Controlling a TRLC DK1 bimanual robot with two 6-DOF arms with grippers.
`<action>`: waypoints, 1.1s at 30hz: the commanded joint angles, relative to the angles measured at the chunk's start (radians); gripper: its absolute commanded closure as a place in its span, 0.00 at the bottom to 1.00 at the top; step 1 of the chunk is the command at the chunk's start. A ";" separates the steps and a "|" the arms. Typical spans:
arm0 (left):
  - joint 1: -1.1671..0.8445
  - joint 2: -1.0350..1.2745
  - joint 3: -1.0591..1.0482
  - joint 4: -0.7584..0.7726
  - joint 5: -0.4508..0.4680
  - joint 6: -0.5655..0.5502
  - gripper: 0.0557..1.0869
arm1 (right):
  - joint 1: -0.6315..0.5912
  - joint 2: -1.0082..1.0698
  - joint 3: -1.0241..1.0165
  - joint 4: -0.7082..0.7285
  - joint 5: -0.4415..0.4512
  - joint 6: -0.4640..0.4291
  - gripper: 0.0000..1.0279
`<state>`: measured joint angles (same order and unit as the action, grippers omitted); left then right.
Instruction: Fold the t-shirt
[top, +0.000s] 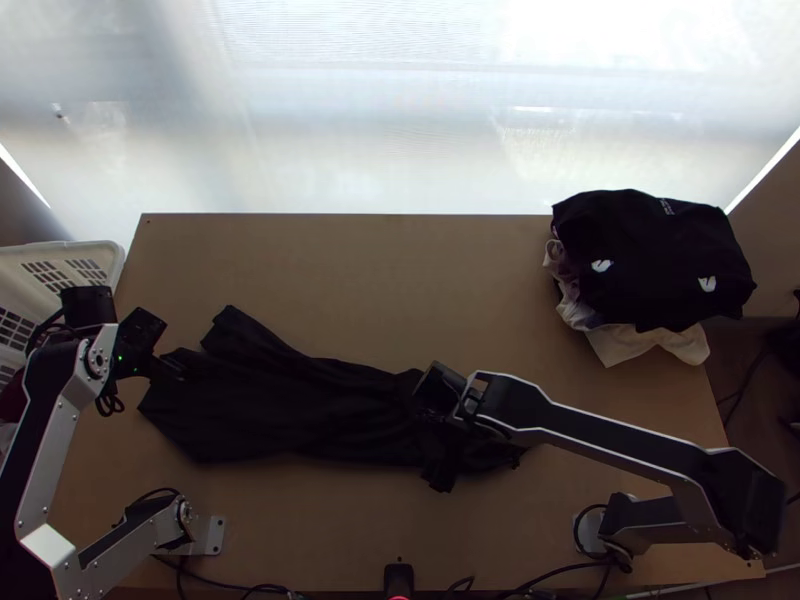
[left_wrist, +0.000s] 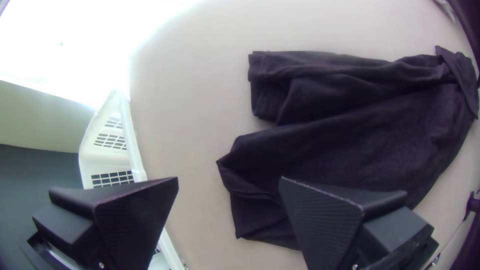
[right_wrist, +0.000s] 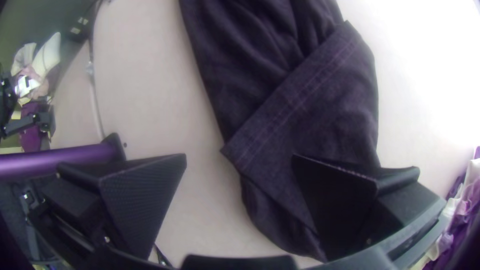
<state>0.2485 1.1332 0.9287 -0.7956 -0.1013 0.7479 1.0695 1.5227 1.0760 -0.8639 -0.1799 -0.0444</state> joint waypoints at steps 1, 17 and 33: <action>-0.041 -0.003 -0.028 0.010 0.000 -0.012 0.05 | 0.012 0.044 -0.011 0.055 0.008 0.005 0.05; -0.023 -0.010 -0.047 0.018 0.000 0.008 0.05 | 0.029 0.091 -0.054 0.158 0.082 -0.017 0.36; -0.048 -0.003 -0.073 0.045 0.002 0.001 0.05 | 0.033 0.044 -0.080 0.180 0.076 -0.095 0.97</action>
<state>0.2127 1.1282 0.8688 -0.7582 -0.1013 0.7536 1.0996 1.5715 1.0065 -0.6975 -0.1009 -0.1066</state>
